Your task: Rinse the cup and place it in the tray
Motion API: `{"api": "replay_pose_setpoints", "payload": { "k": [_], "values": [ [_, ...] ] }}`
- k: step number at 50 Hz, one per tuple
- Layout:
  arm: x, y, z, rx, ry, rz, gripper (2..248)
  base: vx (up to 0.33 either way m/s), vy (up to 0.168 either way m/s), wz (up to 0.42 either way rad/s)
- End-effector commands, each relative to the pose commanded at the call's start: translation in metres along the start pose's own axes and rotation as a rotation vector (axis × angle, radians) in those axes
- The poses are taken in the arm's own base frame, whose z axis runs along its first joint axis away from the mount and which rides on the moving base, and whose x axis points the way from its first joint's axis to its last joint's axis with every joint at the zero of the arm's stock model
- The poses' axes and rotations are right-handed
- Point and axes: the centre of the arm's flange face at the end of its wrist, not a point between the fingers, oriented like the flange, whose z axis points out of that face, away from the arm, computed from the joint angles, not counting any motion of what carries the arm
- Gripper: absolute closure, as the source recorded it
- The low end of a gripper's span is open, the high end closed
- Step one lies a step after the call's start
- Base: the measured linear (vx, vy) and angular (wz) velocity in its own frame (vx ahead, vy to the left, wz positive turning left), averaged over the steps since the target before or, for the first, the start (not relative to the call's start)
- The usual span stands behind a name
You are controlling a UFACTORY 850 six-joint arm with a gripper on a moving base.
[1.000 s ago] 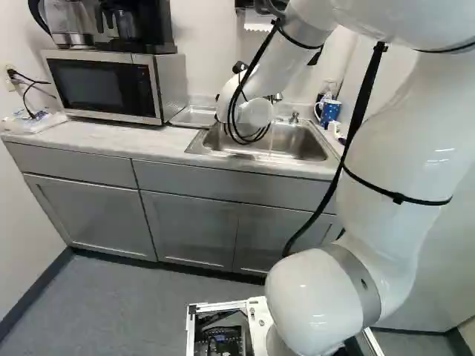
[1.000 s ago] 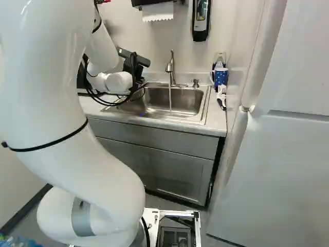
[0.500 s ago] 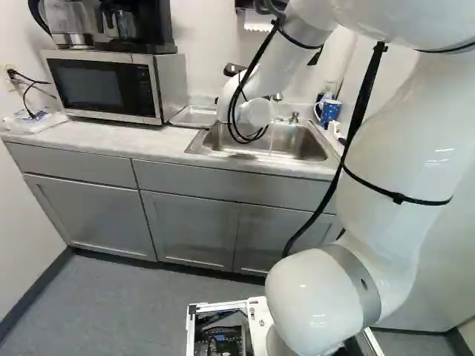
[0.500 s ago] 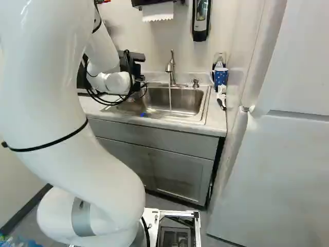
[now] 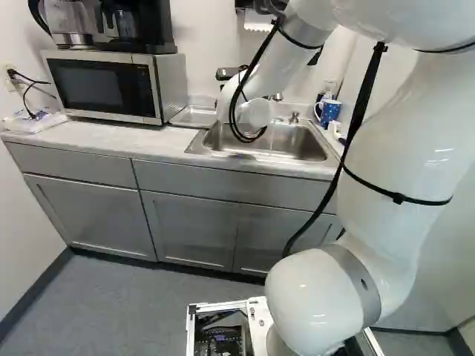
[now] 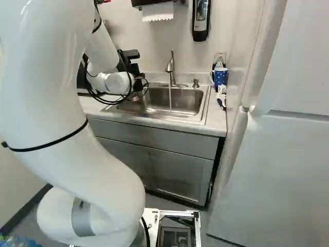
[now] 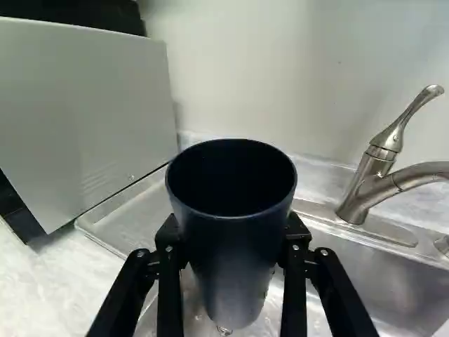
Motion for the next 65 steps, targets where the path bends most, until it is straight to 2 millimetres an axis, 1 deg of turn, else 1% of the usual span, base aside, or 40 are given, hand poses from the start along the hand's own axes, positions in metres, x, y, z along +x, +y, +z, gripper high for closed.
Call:
{"api": "replay_pose_setpoints", "payload": {
  "k": [9, 13, 31, 65],
  "values": [
    [0.000, 0.000, 0.001, 0.000, 0.000, 0.000, 126, 0.000, 0.000, 0.000],
    [0.001, -0.001, 0.005, 0.003, 0.001, 0.000, 126, 0.000, 0.000, 0.000],
    [0.006, -0.014, 0.039, 0.023, 0.009, -0.004, 126, 0.000, 0.000, 0.000],
    [0.013, -0.055, 0.093, 0.067, 0.030, 0.012, 126, 0.000, 0.000, 0.000]
  ]
}}
